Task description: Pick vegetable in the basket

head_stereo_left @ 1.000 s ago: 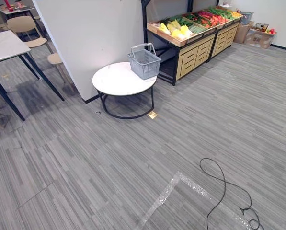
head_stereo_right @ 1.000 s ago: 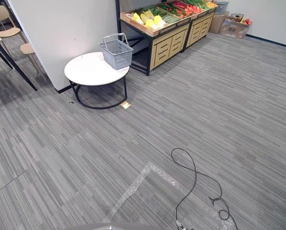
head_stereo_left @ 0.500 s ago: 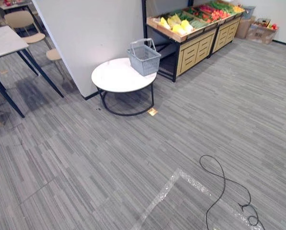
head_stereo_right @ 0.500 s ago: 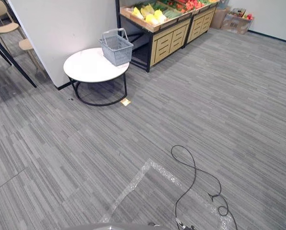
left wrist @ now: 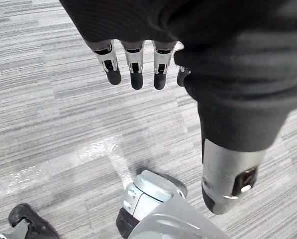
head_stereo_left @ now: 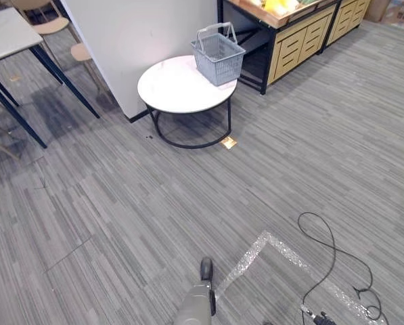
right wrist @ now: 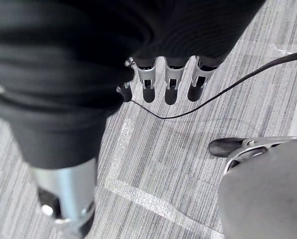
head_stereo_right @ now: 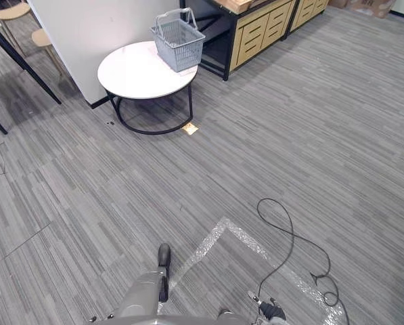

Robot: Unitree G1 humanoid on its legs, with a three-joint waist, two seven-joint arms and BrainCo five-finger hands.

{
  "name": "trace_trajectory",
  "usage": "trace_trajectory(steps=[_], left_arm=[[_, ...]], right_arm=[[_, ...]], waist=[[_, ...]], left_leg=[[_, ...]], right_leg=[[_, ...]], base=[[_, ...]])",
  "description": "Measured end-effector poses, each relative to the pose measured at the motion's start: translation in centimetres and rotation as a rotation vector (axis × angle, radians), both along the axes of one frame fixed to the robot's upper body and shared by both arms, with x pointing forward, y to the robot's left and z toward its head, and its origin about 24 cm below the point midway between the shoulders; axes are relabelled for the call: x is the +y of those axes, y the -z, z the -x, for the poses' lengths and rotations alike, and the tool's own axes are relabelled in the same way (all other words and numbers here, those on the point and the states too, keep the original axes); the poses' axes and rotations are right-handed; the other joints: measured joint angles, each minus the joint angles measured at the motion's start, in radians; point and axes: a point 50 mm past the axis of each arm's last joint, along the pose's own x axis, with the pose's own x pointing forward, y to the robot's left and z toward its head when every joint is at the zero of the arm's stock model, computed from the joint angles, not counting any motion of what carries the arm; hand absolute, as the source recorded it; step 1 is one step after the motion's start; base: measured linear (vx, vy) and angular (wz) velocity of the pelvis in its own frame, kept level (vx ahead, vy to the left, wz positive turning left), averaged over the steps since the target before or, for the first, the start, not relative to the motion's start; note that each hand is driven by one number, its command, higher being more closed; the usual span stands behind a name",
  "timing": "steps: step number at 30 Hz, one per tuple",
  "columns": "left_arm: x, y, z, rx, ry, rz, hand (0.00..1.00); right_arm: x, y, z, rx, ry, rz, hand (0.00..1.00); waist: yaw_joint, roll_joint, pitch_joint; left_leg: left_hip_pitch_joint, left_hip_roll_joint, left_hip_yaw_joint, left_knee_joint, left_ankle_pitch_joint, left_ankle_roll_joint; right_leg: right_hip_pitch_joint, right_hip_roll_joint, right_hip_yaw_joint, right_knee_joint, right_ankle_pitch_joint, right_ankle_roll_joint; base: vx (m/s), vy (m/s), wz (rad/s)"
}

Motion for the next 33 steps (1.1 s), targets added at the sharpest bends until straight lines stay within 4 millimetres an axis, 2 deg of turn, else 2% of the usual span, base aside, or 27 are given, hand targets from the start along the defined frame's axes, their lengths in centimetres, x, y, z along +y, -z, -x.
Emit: trace_trajectory(steps=[1, 2, 3, 4, 5, 8, 9, 11, 12, 13, 14, 16, 18, 19, 21, 22, 23, 24, 25, 26, 27, 28, 29, 30, 31, 32, 33], left_arm=[[0.3, 0.0, 0.4, 0.010, -0.003, -0.005, 0.00], [1.1, -0.1, 0.8, 0.018, -0.004, -0.025, 0.00], [1.8, -0.3, 0.9, 0.020, 0.002, -0.045, 0.00], [2.0, -0.3, 0.6, 0.017, 0.010, -0.048, 0.00], [2.1, -0.4, 0.2, 0.010, 0.032, -0.054, 0.00], [2.4, -0.4, 0.1, 0.015, 0.073, -0.061, 0.00], [2.5, -0.5, 0.0, 0.016, 0.087, -0.066, 0.00], [2.6, -0.5, -0.2, 0.014, 0.096, -0.068, 0.00], [2.6, -0.5, -0.2, 0.014, 0.104, -0.070, 0.00], [2.6, -0.6, -0.6, 0.007, 0.119, -0.075, 0.00], [2.4, -0.6, -1.1, -0.005, 0.123, -0.071, 0.00], [1.9, -0.6, -2.2, -0.036, 0.125, -0.063, 0.00], [1.5, -0.6, -2.8, -0.056, 0.100, -0.052, 0.00], [1.5, -0.7, -2.8, -0.058, 0.092, -0.051, 0.00], [1.5, -0.6, -2.6, -0.061, 0.040, -0.042, 0.00], [1.5, -0.6, -2.6, -0.062, 0.036, -0.041, 0.00], [1.4, -0.6, -2.6, -0.065, 0.016, -0.037, 0.00], [0.4, -0.3, -2.6, -0.066, -0.016, -0.007, 0.00], [0.2, -0.3, -2.6, -0.068, -0.024, 0.002, 0.00], [-0.3, -0.3, -3.0, -0.091, -0.033, 0.014, 0.00], [-0.9, -0.2, -2.8, -0.089, -0.055, 0.031, 0.00], [-1.0, -0.2, -2.8, -0.088, -0.056, 0.035, 0.00], [-0.9, -0.3, -3.0, -0.095, -0.048, 0.035, 0.00], [-0.8, -0.3, -3.2, -0.101, -0.029, 0.030, 0.00], [-0.8, -0.4, -3.4, -0.109, -0.018, 0.028, 0.00], [-0.6, -0.6, -3.7, -0.126, -0.005, 0.018, 0.00], [-0.2, -0.8, -3.9, -0.143, 0.009, 0.002, 0.00]], right_arm=[[0.2, 0.1, 0.1, 0.001, 0.005, -0.006, 0.00], [1.1, 0.3, 0.5, 0.014, 0.029, -0.036, 0.00], [2.4, 0.5, 0.4, 0.007, 0.044, -0.074, 0.00], [3.0, 0.6, 0.2, -0.003, 0.057, -0.092, 0.00], [3.1, 0.5, 0.0, -0.019, 0.077, -0.101, 0.00], [2.9, 0.5, -0.2, -0.031, 0.075, -0.102, 0.00], [2.9, 0.4, -0.5, -0.041, 0.061, -0.101, 0.00], [2.8, 0.3, -0.7, -0.047, 0.047, -0.098, 0.00], [2.7, 0.3, -0.8, -0.050, 0.050, -0.097, 0.00], [2.7, 0.2, -1.2, -0.059, 0.048, -0.096, 0.00], [2.5, 0.1, -1.5, -0.071, 0.048, -0.090, 0.00], [2.2, -0.1, -1.9, -0.090, 0.056, -0.084, 0.00], [2.0, -0.3, -2.4, -0.116, 0.061, -0.075, 0.00], [2.0, -0.3, -2.4, -0.117, 0.062, -0.075, 0.00], [1.9, -0.6, -2.8, -0.144, 0.072, -0.072, 0.00], [1.9, -0.6, -2.8, -0.144, 0.074, -0.073, 0.00], [1.9, -0.7, -2.8, -0.156, 0.079, -0.071, 0.00], [1.1, -1.0, -3.1, -0.178, 0.068, -0.051, 0.00], [1.1, -1.0, -3.1, -0.179, 0.068, -0.049, 0.00], [0.9, -1.0, -3.1, -0.175, 0.081, -0.047, 0.00], [0.6, -1.0, -3.1, -0.178, 0.078, -0.038, 0.00], [0.4, -1.1, -3.1, -0.176, 0.069, -0.030, 0.00], [0.3, -1.1, -3.1, -0.165, 0.037, -0.023, 0.00], [0.2, -1.0, -2.9, -0.139, -0.016, -0.012, 0.00], [0.2, -0.9, -2.8, -0.121, -0.037, -0.013, 0.00], [0.8, -0.7, -2.7, -0.103, -0.071, -0.024, 0.00], [1.2, -0.6, -2.9, -0.100, -0.103, -0.025, 0.00]], waist=[[-0.001, -0.001, -0.008], [0.012, -0.047, -0.029], [0.013, -0.076, -0.047], [0.008, -0.083, -0.050], [0.003, -0.089, -0.051], [-0.014, -0.086, -0.050], [-0.022, -0.091, -0.051], [-0.032, -0.093, -0.052], [-0.035, -0.092, -0.052], [-0.043, -0.089, -0.050], [-0.044, -0.079, -0.043], [-0.044, -0.059, -0.031], [-0.044, -0.044, -0.023], [-0.044, -0.043, -0.023], [-0.043, -0.043, -0.021], [-0.043, -0.044, -0.021], [-0.047, -0.043, -0.023], [-0.050, -0.001, -0.037], [-0.048, 0.004, -0.042], [-0.035, 0.015, -0.041], [-0.031, 0.041, -0.045], [-0.035, 0.053, -0.047], [-0.044, 0.061, -0.042], [-0.041, 0.054, -0.027], [-0.035, 0.057, -0.026], [-0.026, 0.054, -0.022], [-0.019, 0.042, -0.017]], left_leg=[[-0.001, -0.013, 0.009, 0.028, 0.045, 0.003], [-0.004, -0.047, 0.045, 0.073, 0.062, 0.013], [0.000, -0.081, 0.061, 0.093, 0.037, 0.036], [0.013, -0.095, 0.063, 0.095, 0.023, 0.047], [0.058, -0.112, 0.069, 0.091, -0.002, 0.059], [0.209, -0.132, 0.075, 0.071, -0.080, 0.098], [0.267, -0.132, 0.071, 0.060, -0.100, 0.110], [0.365, -0.131, 0.072, 0.018, -0.116, 0.114], [0.394, -0.131, 0.072, 0.000, -0.118, 0.116], [0.449, -0.127, 0.071, -0.035, -0.123, 0.121], [0.487, -0.115, 0.071, -0.051, -0.141, 0.122], [0.526, -0.088, 0.070, -0.052, -0.179, 0.111], [0.556, -0.043, 0.072, -0.041, -0.252, 0.079], [0.558, -0.040, 0.072, -0.038, -0.264, 0.071], [0.615, -0.001, 0.072, -0.023, -0.353, 0.019], [0.625, 0.001, 0.070, -0.022, -0.367, 0.016], [0.671, 0.021, 0.058, -0.023, -0.418, 0.022], [0.701, 0.083, 0.030, 0.000, -0.435, 0.039], [0.696, 0.088, 0.016, 0.014, -0.419, 0.025], [0.674, 0.112, -0.027, 0.099, -0.359, 0.010], [0.628, 0.134, -0.067, 0.231, -0.286, 0.007], [0.590, 0.143, -0.085, 0.315, -0.234, 0.007], [0.502, 0.146, -0.128, 0.518, -0.063, -0.006], [0.410, 0.148, -0.159, 0.735, 0.035, -0.082], [0.365, 0.155, -0.148, 0.839, 0.021, -0.086], [0.280, 0.167, -0.097, 0.995, -0.034, -0.067], [0.205, 0.165, -0.040, 1.061, -0.098, -0.044]], right_leg=[[0.013, -0.022, 0.001, 0.008, -0.017, 0.012], [0.016, -0.071, 0.020, 0.043, -0.039, 0.005], [-0.018, -0.115, 0.041, 0.135, -0.030, 0.004], [-0.046, -0.132, 0.054, 0.201, -0.014, 0.009], [-0.095, -0.159, 0.094, 0.350, 0.035, 0.008], [-0.224, -0.226, 0.104, 0.779, 0.270, 0.007], [-0.290, -0.237, 0.095, 0.950, 0.256, -0.003], [-0.360, -0.229, 0.050, 1.076, 0.203, -0.034], [-0.374, -0.226, 0.030, 1.079, 0.174, -0.036], [-0.402, -0.214, -0.022, 1.043, 0.113, -0.045], [-0.425, -0.194, -0.074, 0.957, 0.072, -0.055], [-0.448, -0.159, -0.146, 0.756, 0.057, -0.070], [-0.479, -0.112, -0.179, 0.402, 0.101, -0.042], [-0.482, -0.109, -0.177, 0.351, 0.114, -0.042], [-0.515, -0.097, -0.107, 0.056, 0.219, 0.011], [-0.515, -0.097, -0.092, 0.052, 0.221, 0.013], [-0.526, -0.108, -0.048, 0.091, 0.224, 0.017], [-0.562, -0.082, -0.049, 0.245, 0.286, 0.010], [-0.571, -0.078, -0.046, 0.272, 0.286, 0.009], [-0.580, -0.059, -0.037, 0.352, 0.243, -0.056], [-0.542, -0.034, -0.054, 0.362, 0.202, -0.082], [-0.514, -0.022, -0.069, 0.355, 0.189, -0.081], [-0.445, -0.011, -0.087, 0.336, 0.150, -0.080], [-0.355, 0.005, -0.096, 0.278, 0.129, -0.084], [-0.307, 0.017, -0.097, 0.247, 0.124, -0.089], [-0.211, 0.033, -0.097, 0.182, 0.123, -0.090], [-0.129, 0.033, -0.093, 0.128, 0.123, -0.090]], base=[[0.49, 0.333, -0.38], [0.52, 0.242, -0.29], [0.53, 0.218, -0.23], [0.55, 0.228, -0.02], [0.55, 0.272, 0.09], [0.53, 0.237, 0.06], [0.49, 0.171, 0.05], [0.53, 0.100, 0.00], [0.56, 0.025, 0.00], [0.43, -0.050, 0.01], [0.41, -0.073, 0.01], [0.38, -0.132, -0.02], [0.41, -0.205, -0.04], [0.41, -0.231, -0.06], [0.49, -0.255, -0.03], [0.59, -0.306, 0.17], [0.67, -0.369, 0.42], [0.70, -0.381, 0.45], [0.72, -0.442, 0.31], [0.74, -0.496, 0.01], [0.77, -0.522, -0.01], [0.99, -0.499, 0.11], [0.83, -0.295, 0.22], [0.80, -0.234, 0.16], [0.58, -0.114, 0.01], [0.81, -0.167, -0.07], [0.77, -0.145, -0.08]])
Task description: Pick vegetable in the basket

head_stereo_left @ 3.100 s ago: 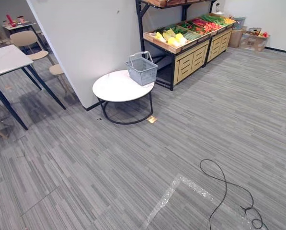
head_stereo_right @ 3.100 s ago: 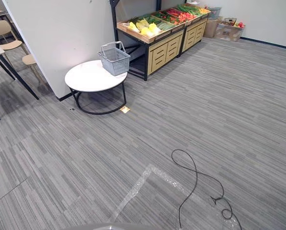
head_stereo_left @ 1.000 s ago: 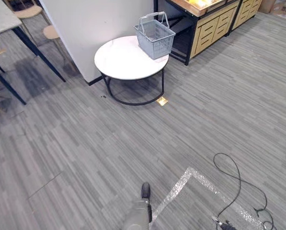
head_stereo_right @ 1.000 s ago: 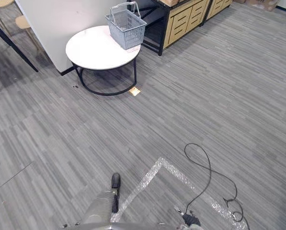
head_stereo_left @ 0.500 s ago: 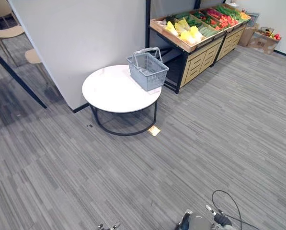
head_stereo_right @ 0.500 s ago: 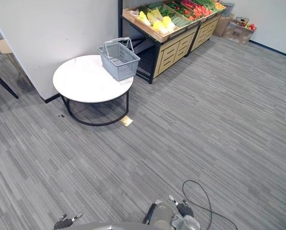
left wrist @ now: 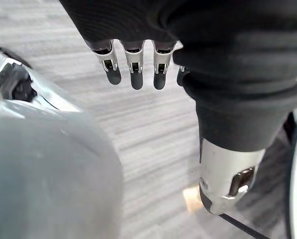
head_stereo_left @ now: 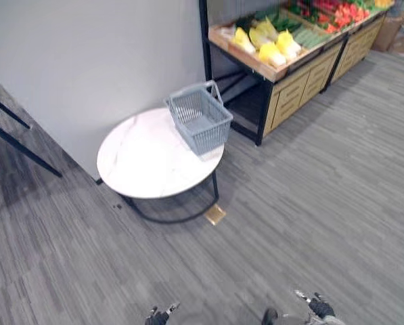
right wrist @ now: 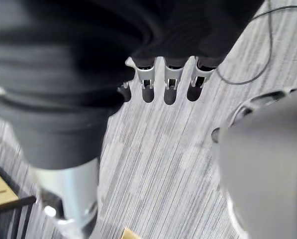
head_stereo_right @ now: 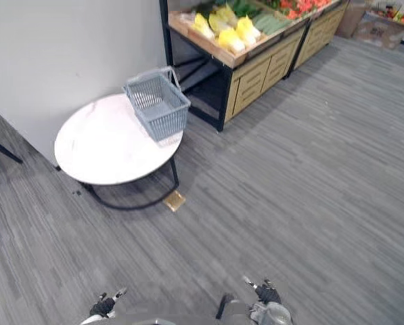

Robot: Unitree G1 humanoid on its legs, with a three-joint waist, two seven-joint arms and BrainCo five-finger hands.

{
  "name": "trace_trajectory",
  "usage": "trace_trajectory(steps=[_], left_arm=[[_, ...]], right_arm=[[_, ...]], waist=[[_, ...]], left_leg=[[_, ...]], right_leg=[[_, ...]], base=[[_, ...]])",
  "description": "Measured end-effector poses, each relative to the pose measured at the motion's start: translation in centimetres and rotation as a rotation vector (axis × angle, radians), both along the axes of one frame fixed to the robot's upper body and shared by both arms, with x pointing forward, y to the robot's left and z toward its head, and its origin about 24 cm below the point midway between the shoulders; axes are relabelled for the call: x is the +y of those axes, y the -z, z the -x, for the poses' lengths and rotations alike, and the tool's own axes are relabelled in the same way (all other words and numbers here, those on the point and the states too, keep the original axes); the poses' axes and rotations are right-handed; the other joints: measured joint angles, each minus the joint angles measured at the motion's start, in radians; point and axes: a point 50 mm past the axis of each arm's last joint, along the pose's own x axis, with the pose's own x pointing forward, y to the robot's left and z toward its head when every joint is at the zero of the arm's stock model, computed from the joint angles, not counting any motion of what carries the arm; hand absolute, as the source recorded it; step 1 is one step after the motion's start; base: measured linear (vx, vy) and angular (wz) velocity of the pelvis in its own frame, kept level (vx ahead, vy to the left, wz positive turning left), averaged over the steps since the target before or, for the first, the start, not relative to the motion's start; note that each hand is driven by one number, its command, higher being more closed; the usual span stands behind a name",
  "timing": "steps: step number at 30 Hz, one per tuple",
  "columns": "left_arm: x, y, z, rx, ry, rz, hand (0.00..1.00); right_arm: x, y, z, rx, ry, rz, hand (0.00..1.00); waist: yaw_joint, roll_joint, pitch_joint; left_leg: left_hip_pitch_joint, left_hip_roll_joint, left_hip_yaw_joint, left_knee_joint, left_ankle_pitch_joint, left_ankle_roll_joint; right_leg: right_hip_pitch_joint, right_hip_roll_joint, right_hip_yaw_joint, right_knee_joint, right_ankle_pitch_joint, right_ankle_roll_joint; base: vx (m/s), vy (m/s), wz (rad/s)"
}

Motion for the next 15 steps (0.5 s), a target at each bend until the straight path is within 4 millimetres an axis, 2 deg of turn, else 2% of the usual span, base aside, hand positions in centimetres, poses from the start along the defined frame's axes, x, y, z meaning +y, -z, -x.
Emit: trace_trajectory(steps=[1, 2, 3, 4, 5, 6, 7, 8, 9, 10, 11, 12, 14, 15], left_arm=[[0.2, -0.1, -0.2, -0.008, 0.010, -0.009, 0.00], [0.2, -0.2, -0.4, -0.022, 0.025, -0.017, 0.00], [0.4, -0.3, -0.5, -0.026, 0.038, -0.026, 0.00], [0.5, -0.3, -0.6, -0.025, 0.046, -0.031, 0.00], [0.3, -0.3, -0.4, -0.018, 0.066, -0.036, 0.00], [0.1, -0.2, -0.1, -0.006, 0.078, -0.036, 0.00], [-0.1, -0.1, 0.5, 0.009, 0.094, -0.035, 0.00], [1.1, -0.3, 0.4, 0.003, 0.092, -0.073, 0.00], [1.4, -0.4, 0.4, 0.001, 0.085, -0.081, 0.00], [1.7, -0.4, 0.4, 0.001, 0.084, -0.087, 0.00], [1.6, -0.4, 0.5, 0.009, 0.080, -0.083, 0.00], [1.6, -0.3, 0.8, 0.021, 0.067, -0.077, 0.00], [1.6, 0.0, 1.9, 0.052, 0.048, -0.072, 0.00], [1.7, 0.1, 2.5, 0.070, 0.045, -0.073, 0.00]], right_arm=[[0.2, 0.0, -0.2, 0.001, -0.013, 0.000, 0.00], [0.3, 0.0, -0.6, 0.000, -0.027, 0.000, 0.00], [0.5, -0.1, -1.0, -0.007, -0.027, -0.002, 0.00], [0.7, -0.1, -1.2, -0.010, -0.027, -0.004, 0.00], [0.8, -0.1, -1.2, -0.013, -0.026, -0.006, 0.00], [0.6, -0.1, -1.1, -0.012, -0.025, 0.000, 0.00], [0.7, 0.0, -0.9, -0.002, -0.036, 0.000, 0.00], [2.4, 0.3, -0.5, 0.008, -0.055, -0.035, 0.00], [2.9, 0.3, -0.6, 0.003, -0.070, -0.044, 0.00], [3.6, 0.2, -1.1, -0.018, -0.088, -0.056, 0.00], [3.7, 0.1, -1.4, -0.025, -0.095, -0.055, 0.00], [3.8, 0.0, -1.6, -0.038, -0.097, -0.055, 0.00], [3.9, 0.1, -1.2, -0.026, -0.096, -0.061, 0.00], [3.9, 0.3, -0.8, -0.017, -0.094, -0.063, 0.00]], waist=[[0.007, -0.005, 0.002], [0.015, -0.009, 0.006], [0.032, -0.015, 0.010], [0.038, -0.021, 0.013], [0.037, -0.028, 0.018], [0.036, -0.017, 0.014], [0.044, 0.003, 0.011], [0.037, -0.068, 0.007], [0.041, -0.083, 0.003], [0.049, -0.096, 0.003], [0.056, -0.094, 0.003], [0.057, -0.094, 0.004], [0.064, -0.100, -0.014], [0.063, -0.105, -0.039]], left_leg=[[-0.039, -0.004, 0.024, 0.007, -0.031, 0.011], [-0.122, -0.017, 0.054, -0.007, -0.091, 0.016], [-0.191, -0.037, 0.088, -0.083, -0.134, 0.021], [-0.216, -0.055, 0.102, -0.148, -0.145, 0.025], [-0.241, -0.095, 0.124, -0.357, -0.140, 0.035], [-0.236, -0.114, 0.128, -0.517, -0.100, 0.040], [-0.216, -0.131, 0.119, -0.674, -0.007, 0.100], [-0.192, -0.182, 0.142, -0.729, -0.003, 0.099], [-0.192, -0.193, 0.142, -0.744, -0.005, 0.097], [-0.205, -0.197, 0.145, -0.709, -0.037, 0.098], [-0.206, -0.194, 0.157, -0.686, -0.053, 0.105], [-0.190, -0.189, 0.199, -0.670, -0.058, 0.116], [-0.124, -0.204, 0.234, -0.713, -0.056, 0.123], [-0.090, -0.222, 0.238, -0.764, -0.058, 0.126]], right_leg=[[0.034, -0.003, 0.004, -0.024, 0.000, 0.000], [0.081, -0.008, 0.012, -0.060, 0.000, 0.000], [0.117, -0.027, 0.017, -0.081, -0.012, 0.019], [0.134, -0.042, 0.020, -0.086, -0.025, 0.038], [0.168, -0.067, 0.019, -0.086, -0.060, 0.081], [0.181, -0.065, 0.017, -0.086, -0.082, 0.092], [0.219, -0.063, 0.033, -0.089, -0.130, 0.120], [0.228, -0.093, 0.051, -0.095, -0.137, 0.107], [0.218, -0.083, 0.066, -0.095, -0.137, 0.102], [0.217, -0.046, 0.074, -0.108, -0.086, 0.058], [0.226, -0.050, 0.076, -0.118, -0.064, 0.067], [0.243, -0.064, 0.095, -0.122, -0.019, 0.095], [0.236, -0.083, 0.145, -0.067, 0.042, 0.097], [0.196, -0.098, 0.159, 0.019, 0.046, 0.095]], base=[[0.70, -0.076, -0.14], [0.51, 0.043, -0.28], [0.50, 0.094, -0.32], [0.50, 0.181, -0.27], [0.41, 0.175, -0.08], [0.54, 0.240, -0.01], [0.53, 0.215, 0.28], [0.53, 0.176, 0.30], [0.55, 0.076, 0.36], [0.46, 0.015, 0.01], [0.54, 0.072, -0.02], [0.37, 0.094, -0.08], [0.38, 0.147, -0.19], [0.36, 0.154, -0.19]])
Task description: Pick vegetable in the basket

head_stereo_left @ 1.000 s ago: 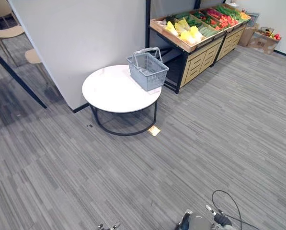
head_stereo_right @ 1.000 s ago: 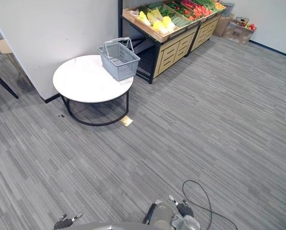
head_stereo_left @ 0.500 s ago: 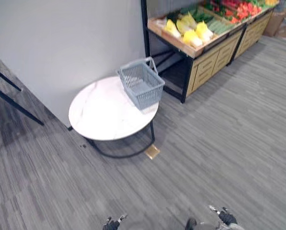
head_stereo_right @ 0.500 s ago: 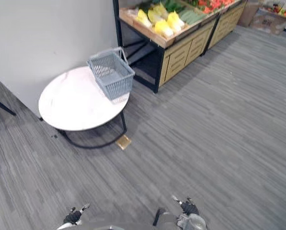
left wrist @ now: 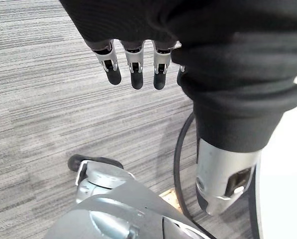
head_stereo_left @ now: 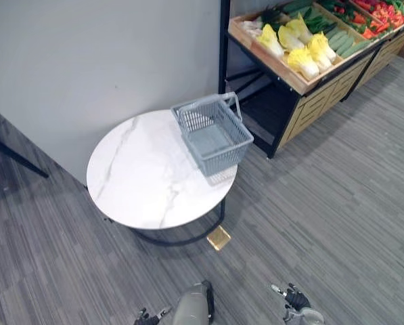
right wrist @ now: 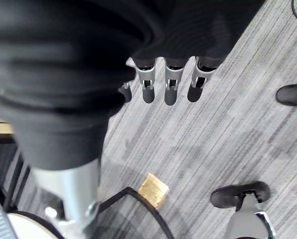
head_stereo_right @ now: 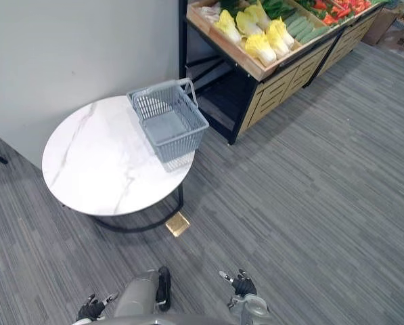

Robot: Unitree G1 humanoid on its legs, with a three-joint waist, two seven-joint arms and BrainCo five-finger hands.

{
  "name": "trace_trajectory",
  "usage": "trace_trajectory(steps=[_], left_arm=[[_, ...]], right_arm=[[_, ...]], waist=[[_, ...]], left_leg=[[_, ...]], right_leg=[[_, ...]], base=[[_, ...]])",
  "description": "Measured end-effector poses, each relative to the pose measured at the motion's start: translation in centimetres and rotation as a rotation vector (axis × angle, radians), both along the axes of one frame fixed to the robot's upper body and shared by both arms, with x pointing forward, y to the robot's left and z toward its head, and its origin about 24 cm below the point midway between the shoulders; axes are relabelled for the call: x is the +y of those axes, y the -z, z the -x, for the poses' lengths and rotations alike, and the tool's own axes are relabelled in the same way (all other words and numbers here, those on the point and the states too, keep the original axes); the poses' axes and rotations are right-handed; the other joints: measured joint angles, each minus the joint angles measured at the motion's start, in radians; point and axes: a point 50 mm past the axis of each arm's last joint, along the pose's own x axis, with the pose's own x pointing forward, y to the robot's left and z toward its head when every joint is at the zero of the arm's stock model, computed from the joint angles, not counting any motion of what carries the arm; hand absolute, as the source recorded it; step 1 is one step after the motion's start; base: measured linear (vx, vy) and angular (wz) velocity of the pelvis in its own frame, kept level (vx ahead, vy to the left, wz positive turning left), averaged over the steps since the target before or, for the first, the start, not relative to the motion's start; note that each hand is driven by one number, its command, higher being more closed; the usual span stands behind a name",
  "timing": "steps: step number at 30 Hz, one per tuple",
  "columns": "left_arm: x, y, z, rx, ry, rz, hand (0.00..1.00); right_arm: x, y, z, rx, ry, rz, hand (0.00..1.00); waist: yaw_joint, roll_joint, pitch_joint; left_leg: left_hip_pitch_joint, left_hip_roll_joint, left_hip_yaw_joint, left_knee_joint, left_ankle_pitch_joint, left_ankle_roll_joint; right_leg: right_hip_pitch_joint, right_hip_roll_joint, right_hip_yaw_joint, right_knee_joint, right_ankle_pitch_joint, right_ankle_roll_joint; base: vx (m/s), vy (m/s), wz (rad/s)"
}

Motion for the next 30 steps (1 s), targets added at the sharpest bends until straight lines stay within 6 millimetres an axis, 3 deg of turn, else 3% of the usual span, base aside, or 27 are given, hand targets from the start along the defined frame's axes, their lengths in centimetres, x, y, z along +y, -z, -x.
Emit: trace_trajectory(steps=[1, 2, 3, 4, 5, 6, 7, 8, 9, 10, 13, 14, 15, 17, 18, 19, 21, 24, 25, 27, 28, 30], left_arm=[[0.0, 0.1, 0.4, 0.012, -0.001, 0.000, 0.00], [0.4, 0.0, 0.5, 0.015, 0.004, -0.009, 0.00], [0.8, 0.0, 0.7, 0.027, 0.012, -0.019, 0.00], [1.0, 0.0, 1.0, 0.039, 0.017, -0.022, 0.00], [1.0, 0.0, 1.2, 0.061, 0.028, -0.020, 0.00], [1.1, 0.0, 1.2, 0.063, 0.038, -0.022, 0.00], [1.0, 0.0, 1.1, 0.060, 0.042, -0.023, 0.00], [0.9, 0.0, 0.7, 0.052, 0.049, -0.022, 0.00], [0.9, 0.0, 0.5, 0.046, 0.048, -0.022, 0.00], [0.8, -0.1, -0.1, 0.030, 0.049, -0.022, 0.00], [0.4, -0.2, -0.8, 0.001, 0.039, -0.015, 0.00], [0.3, -0.1, -0.7, 0.002, 0.039, -0.014, 0.00], [0.3, -0.1, -0.5, 0.002, 0.019, -0.012, 0.00], [0.6, -0.1, -0.3, -0.001, -0.016, -0.015, 0.00], [0.3, 0.0, 0.1, 0.014, -0.033, -0.004, 0.00], [0.1, 0.1, 0.2, 0.020, -0.035, 0.003, 0.00], [-1.0, 0.4, 0.4, 0.023, -0.057, 0.036, 0.00], [-1.2, 0.5, 0.7, 0.031, -0.084, 0.046, 0.00], [-1.2, 0.5, 0.7, 0.031, -0.084, 0.048, 0.00], [-1.2, 0.5, 0.5, 0.016, -0.110, 0.055, 0.00], [-1.1, 0.4, 0.3, 0.010, -0.111, 0.050, 0.00], [-0.6, 0.2, 0.1, -0.002, -0.116, 0.038, 0.00]], right_arm=[[-0.2, 0.1, 0.3, 0.011, 0.002, 0.003, 0.00], [-0.2, 0.2, 0.6, 0.022, 0.010, 0.001, 0.00], [-0.5, 0.2, 0.6, 0.019, 0.025, 0.006, 0.00], [-0.6, 0.2, 0.6, 0.019, 0.021, 0.013, 0.00], [-1.1, 0.2, 1.0, 0.028, 0.019, 0.026, 0.00], [-1.3, 0.2, 1.0, 0.026, 0.024, 0.031, 0.00], [-1.4, 0.1, 0.9, 0.022, 0.015, 0.038, 0.00], [-1.5, 0.0, 0.7, 0.015, 0.012, 0.045, 0.00], [-1.6, 0.0, 0.5, 0.009, 0.014, 0.046, 0.00], [-1.5, -0.1, 0.3, 0.004, 0.018, 0.048, 0.00], [-1.9, -0.2, 0.0, 0.000, 0.020, 0.057, 0.00], [-1.9, -0.2, 0.0, -0.001, 0.016, 0.060, 0.00], [-1.8, -0.2, 0.0, 0.000, 0.010, 0.059, 0.00], [-1.6, -0.1, 0.1, 0.000, 0.017, 0.052, 0.00], [-1.9, -0.2, 0.2, 0.001, 0.024, 0.055, 0.00], [-2.3, -0.2, 0.1, 0.001, 0.021, 0.067, 0.00], [-3.3, -0.3, 0.1, 0.009, 0.003, 0.098, 0.00], [-3.4, -0.3, 0.1, 0.015, -0.058, 0.110, 0.00], [-3.5, -0.4, 0.1, 0.017, -0.072, 0.116, 0.00], [-3.3, -0.2, 0.4, 0.031, -0.086, 0.114, 0.00], [-3.3, -0.1, 0.6, 0.040, -0.082, 0.115, 0.00], [-3.1, 0.0, 0.9, 0.056, -0.076, 0.114, 0.00]], waist=[[-0.007, -0.004, -0.019], [-0.022, -0.017, -0.015], [-0.028, -0.031, -0.002], [-0.035, -0.027, 0.006], [-0.047, -0.031, 0.007], [-0.058, -0.029, 0.009], [-0.063, -0.026, 0.010], [-0.073, -0.020, 0.012], [-0.076, -0.019, 0.012], [-0.084, -0.015, 0.012], [-0.081, 0.001, 0.022], [-0.079, 0.004, 0.024], [-0.074, 0.002, 0.027], [-0.068, -0.013, 0.026], [-0.070, 0.001, 0.029], [-0.074, 0.014, 0.028], [-0.057, 0.053, 0.024], [-0.061, 0.070, 0.012], [-0.061, 0.072, 0.010], [-0.062, 0.068, 0.004], [-0.062, 0.057, 0.009], [-0.055, 0.030, 0.022]], left_leg=[[0.046, -0.016, -0.006, -0.075, -0.014, 0.017], [0.109, -0.042, -0.021, -0.147, -0.021, 0.030], [0.181, -0.065, -0.022, -0.193, -0.021, 0.038], [0.214, -0.074, -0.031, -0.204, -0.026, 0.045], [0.276, -0.080, -0.052, -0.212, -0.042, 0.053], [0.337, -0.080, -0.074, -0.237, -0.046, 0.053], [0.366, -0.077, -0.083, -0.252, -0.046, 0.053], [0.411, -0.067, -0.104, -0.276, -0.046, 0.053], [0.423, -0.061, -0.115, -0.280, -0.046, 0.053], [0.436, -0.048, -0.135, -0.288, -0.047, 0.051], [0.465, 0.001, -0.195, -0.291, -0.084, -0.006], [0.466, 0.018, -0.216, -0.284, -0.103, -0.024], [0.469, 0.040, -0.239, -0.269, -0.138, -0.054], [0.477, 0.063, -0.273, -0.245, -0.207, -0.094], [0.495, 0.102, -0.302, -0.240, -0.233, -0.110], [0.495, 0.120, -0.330, -0.237, -0.234, -0.111], [0.474, 0.138, -0.419, -0.199, -0.171, -0.120], [0.419, 0.158, -0.492, -0.126, -0.084, -0.131], [0.398, 0.160, -0.507, -0.100, -0.069, -0.137], [0.316, 0.166, -0.513, -0.020, 0.003, -0.193], [0.273, 0.165, -0.505, 0.016, 0.049, -0.226], [0.216, 0.169, -0.448, 0.073, 0.081, -0.254]], right_leg=[[-0.064, -0.017, 0.019, 0.138, 0.001, 0.002], [-0.152, -0.054, 0.051, 0.361, 0.037, 0.059], [-0.241, -0.092, 0.082, 0.583, 0.141, 0.103], [-0.281, -0.104, 0.089, 0.692, 0.169, 0.108], [-0.347, -0.118, 0.074, 0.876, 0.133, 0.056], [-0.396, -0.117, 0.036, 0.974, 0.072, 0.027], [-0.416, -0.117, 0.011, 0.982, 0.033, 0.015], [-0.453, -0.119, -0.046, 0.939, -0.040, -0.026], [-0.466, -0.119, -0.070, 0.886, -0.064, -0.037], [-0.477, -0.119, -0.113, 0.734, -0.080, -0.045], [-0.469, -0.085, -0.104, 0.296, -0.060, -0.030], [-0.469, -0.067, -0.063, 0.182, -0.043, -0.005], [-0.471, -0.049, 0.019, 0.054, 0.000, -0.008], [-0.468, -0.040, 0.117, -0.010, 0.016, 0.026], [-0.471, -0.004, 0.116, 0.060, 0.063, 0.069], [-0.478, 0.014, 0.113, 0.093, 0.056, 0.058], [-0.489, 0.038, 0.076, 0.182, -0.019, 0.017], [-0.426, 0.040, -0.018, 0.168, -0.043, -0.016], [-0.408, 0.041, -0.037, 0.151, -0.045, -0.020], [-0.340, 0.034, -0.125, 0.082, -0.045, -0.025], [-0.299, 0.024, -0.178, 0.048, -0.044, -0.028], [-0.236, 0.001, -0.242, 0.009, -0.042, -0.030]], base=[[0.34, 0.154, 0.10], [0.31, 0.094, 0.25], [0.31, 0.075, 0.28], [0.34, 0.035, 0.35], [0.37, 0.025, 0.55], [0.36, 0.015, 0.63], [0.35, -0.007, 0.67], [0.27, -0.023, 0.53], [0.31, -0.074, 0.76], [0.30, -0.130, 0.90], [0.32, -0.232, 0.71], [0.42, -0.403, 0.52], [0.39, -0.446, 0.44], [0.34, -0.421, 0.46], [0.30, -0.362, 0.54], [0.39, -0.434, 0.54], [0.39, -0.383, 0.39], [0.41, -0.335, 0.69], [0.37, -0.261, 0.99], [0.25, -0.175, 1.22], [0.22, -0.138, 1.27], [0.17, -0.077, 1.29]])
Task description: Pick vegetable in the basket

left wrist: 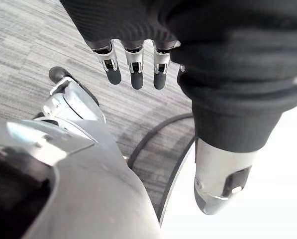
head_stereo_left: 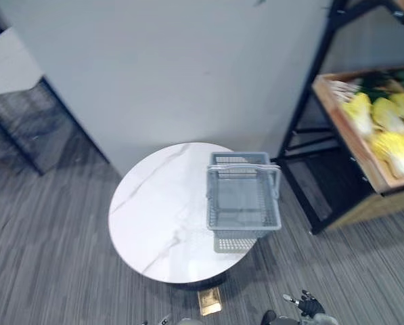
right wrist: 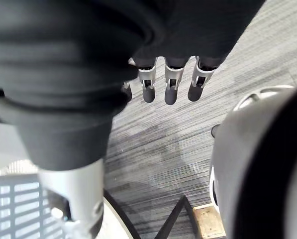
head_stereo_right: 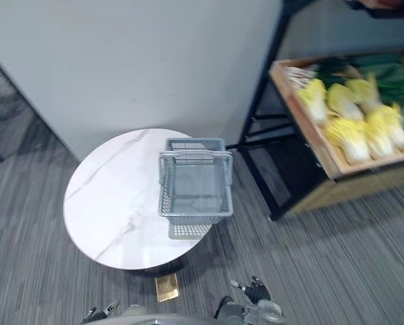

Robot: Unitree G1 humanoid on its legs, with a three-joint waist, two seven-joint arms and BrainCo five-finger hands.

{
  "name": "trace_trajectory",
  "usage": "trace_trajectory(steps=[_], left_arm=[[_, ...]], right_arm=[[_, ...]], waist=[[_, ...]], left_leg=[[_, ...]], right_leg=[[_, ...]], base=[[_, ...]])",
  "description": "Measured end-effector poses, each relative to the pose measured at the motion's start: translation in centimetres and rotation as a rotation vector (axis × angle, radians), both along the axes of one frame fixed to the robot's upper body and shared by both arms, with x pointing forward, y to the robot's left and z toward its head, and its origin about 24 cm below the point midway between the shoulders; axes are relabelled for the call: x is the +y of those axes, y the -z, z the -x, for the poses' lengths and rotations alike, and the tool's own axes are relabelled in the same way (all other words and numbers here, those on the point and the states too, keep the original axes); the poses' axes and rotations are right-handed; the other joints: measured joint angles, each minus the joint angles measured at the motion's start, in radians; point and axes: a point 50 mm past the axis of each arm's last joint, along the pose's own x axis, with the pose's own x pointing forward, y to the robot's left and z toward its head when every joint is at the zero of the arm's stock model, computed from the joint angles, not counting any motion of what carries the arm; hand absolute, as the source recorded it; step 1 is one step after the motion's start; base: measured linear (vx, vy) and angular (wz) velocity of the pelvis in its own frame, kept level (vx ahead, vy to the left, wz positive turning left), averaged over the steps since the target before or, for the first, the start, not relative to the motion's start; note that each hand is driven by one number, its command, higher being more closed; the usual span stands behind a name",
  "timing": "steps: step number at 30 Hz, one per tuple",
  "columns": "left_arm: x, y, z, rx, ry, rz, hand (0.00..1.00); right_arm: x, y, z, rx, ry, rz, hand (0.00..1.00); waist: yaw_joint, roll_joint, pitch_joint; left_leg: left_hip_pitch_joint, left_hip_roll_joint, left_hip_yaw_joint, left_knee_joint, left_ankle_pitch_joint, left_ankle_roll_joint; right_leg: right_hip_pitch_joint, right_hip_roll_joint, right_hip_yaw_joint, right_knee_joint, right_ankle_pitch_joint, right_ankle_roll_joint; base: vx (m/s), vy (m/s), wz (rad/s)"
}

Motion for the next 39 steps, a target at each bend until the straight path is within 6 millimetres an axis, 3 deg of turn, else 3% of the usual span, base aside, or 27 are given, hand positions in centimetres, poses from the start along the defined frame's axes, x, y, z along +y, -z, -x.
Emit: trace_trajectory(steps=[1, 2, 3, 5, 6, 8, 10, 13, 16, 18, 20, 24, 26, 31, 35, 39], left_arm=[[0.1, 0.0, -0.1, 0.000, 0.012, -0.004, 0.00], [0.3, -0.1, -0.3, -0.002, 0.039, -0.016, 0.00], [0.4, -0.2, -0.4, -0.003, 0.051, -0.024, 0.00], [0.1, -0.2, -0.7, 0.007, 0.103, -0.044, 0.00], [0.3, -0.2, -0.6, 0.018, 0.124, -0.053, 0.00], [1.7, -0.4, 0.3, 0.060, 0.181, -0.104, 0.00], [2.0, -0.3, 0.9, 0.090, 0.207, -0.112, 0.00], [1.7, -0.3, 0.8, 0.103, 0.291, -0.121, 0.00], [1.5, -0.3, 0.3, 0.099, 0.345, -0.130, 0.00], [1.7, -0.4, 0.1, 0.094, 0.362, -0.139, 0.00], [1.8, -0.4, -0.1, 0.087, 0.370, -0.145, 0.00], [2.4, -0.8, -0.9, 0.060, 0.378, -0.171, 0.00], [2.8, -1.0, -1.1, 0.053, 0.378, -0.183, 0.00], [2.3, -1.0, -1.6, 0.025, 0.336, -0.181, 0.00], [2.3, -1.2, -2.2, -0.006, 0.315, -0.186, 0.00], [2.4, -1.3, -2.3, -0.009, 0.296, -0.193, 0.00]], right_arm=[[-0.2, -0.1, -0.1, -0.003, 0.009, 0.006, 0.00], [-0.3, -0.2, -0.5, -0.014, 0.016, 0.013, 0.00], [-0.3, -0.3, -0.8, -0.021, 0.021, 0.013, 0.00], [-0.5, -0.6, -1.8, -0.053, 0.042, 0.018, 0.00], [-0.1, -0.7, -2.2, -0.063, 0.039, 0.010, 0.00], [2.1, -1.0, -3.6, -0.112, 0.015, -0.037, 0.00], [2.6, -1.0, -3.9, -0.121, 0.009, -0.043, 0.00], [2.0, -1.7, -5.1, -0.153, -0.066, 0.008, 0.00], [0.8, -3.2, -7.3, -0.227, -0.228, 0.125, 0.00], [0.3, -6.0, -10.8, -0.363, -0.415, 0.263, 0.00], [0.3, -7.9, -12.9, -0.453, -0.476, 0.326, 0.00], [0.9, -15.4, -18.7, -0.753, -0.597, 0.553, 0.00], [2.0, -18.3, -20.1, -0.877, -0.638, 0.629, 0.00], [2.8, -24.1, -22.5, -1.065, -0.751, 0.846, 0.00], [3.6, -27.8, -24.2, -1.159, -0.783, 0.950, 0.00], [5.3, -30.1, -25.3, -1.233, -0.835, 0.988, 0.00]], waist=[[0.000, -0.002, 0.000], [-0.005, -0.009, 0.004], [-0.006, -0.013, 0.006], [-0.002, -0.003, 0.006], [-0.001, -0.005, -0.001], [0.003, -0.065, 0.004], [0.004, -0.076, -0.001], [-0.003, -0.069, -0.004], [-0.019, -0.044, -0.003], [-0.021, -0.044, -0.002], [-0.021, -0.047, 0.000], [-0.015, -0.085, 0.028], [-0.005, -0.101, 0.036], [0.013, -0.096, 0.058], [0.027, -0.101, 0.080], [0.034, -0.108, 0.089]], left_leg=[[-0.022, 0.003, 0.059, 0.007, -0.056, -0.009], [-0.063, -0.006, 0.152, -0.010, -0.126, 0.008], [-0.079, -0.019, 0.199, -0.045, -0.139, 0.016], [-0.085, -0.062, 0.338, -0.261, -0.022, 0.127], [-0.076, -0.074, 0.339, -0.294, -0.017, 0.131], [-0.053, -0.120, 0.354, -0.371, 0.018, 0.147], [-0.023, -0.133, 0.377, -0.409, 0.030, 0.150], [0.014, -0.151, 0.408, -0.471, 0.053, 0.153], [0.008, -0.154, 0.430, -0.549, 0.104, 0.154], [0.001, -0.149, 0.443, -0.549, 0.111, 0.160], [-0.005, -0.147, 0.453, -0.549, 0.115, 0.164], [-0.044, -0.154, 0.466, -0.555, 0.121, 0.166], [-0.051, -0.155, 0.464, -0.555, 0.121, 0.165], [-0.068, -0.158, 0.427, -0.555, 0.124, 0.164], [-0.098, -0.154, 0.406, -0.549, 0.153, 0.179], [-0.098, -0.157, 0.396, -0.548, 0.155, 0.181]], right_leg=[[0.026, -0.010, -0.021, -0.012, 0.000, 0.000], [0.050, -0.032, -0.050, -0.022, 0.000, 0.001], [0.055, -0.044, -0.067, -0.021, 0.001, 0.002], [0.061, -0.054, -0.119, -0.027, 0.011, 0.022], [0.062, -0.053, -0.117, -0.035, 0.011, 0.025], [0.055, -0.076, -0.083, -0.083, 0.032, 0.039], [0.058, -0.082, -0.045, -0.097, 0.048, 0.052], [0.048, -0.086, 0.000, -0.117, 0.063, 0.072], [-0.002, -0.080, 0.023, -0.125, 0.074, 0.088], [-0.026, -0.073, 0.055, -0.123, 0.090, 0.086], [-0.041, -0.071, 0.065, -0.124, 0.104, 0.079], [-0.095, -0.075, 0.099, -0.134, 0.139, 0.071], [-0.099, -0.072, 0.110, -0.148, 0.138, 0.072], [-0.103, -0.063, 0.111, -0.168, 0.133, 0.065], [-0.124, -0.055, 0.101, -0.170, 0.144, 0.073], [-0.113, -0.055, 0.093, -0.179, 0.145, 0.072]], base=[[0.14, 0.022, 1.45], [0.13, 0.066, 1.17], [0.08, 0.158, 1.23], [0.06, 0.204, 0.85], [0.05, 0.182, 0.39], [0.07, 0.157, 0.02], [0.04, 0.100, -0.30], [0.00, 0.045, -0.40], [-0.02, -0.016, -0.27], [-0.04, -0.007, -0.26], [-0.07, 0.016, -0.21], [-0.12, 0.048, -0.17], [-0.09, 0.007, -0.08], [-0.03, -0.005, 0.00], [0.05, -0.009, 0.08], [0.08, -0.003, 0.10]])
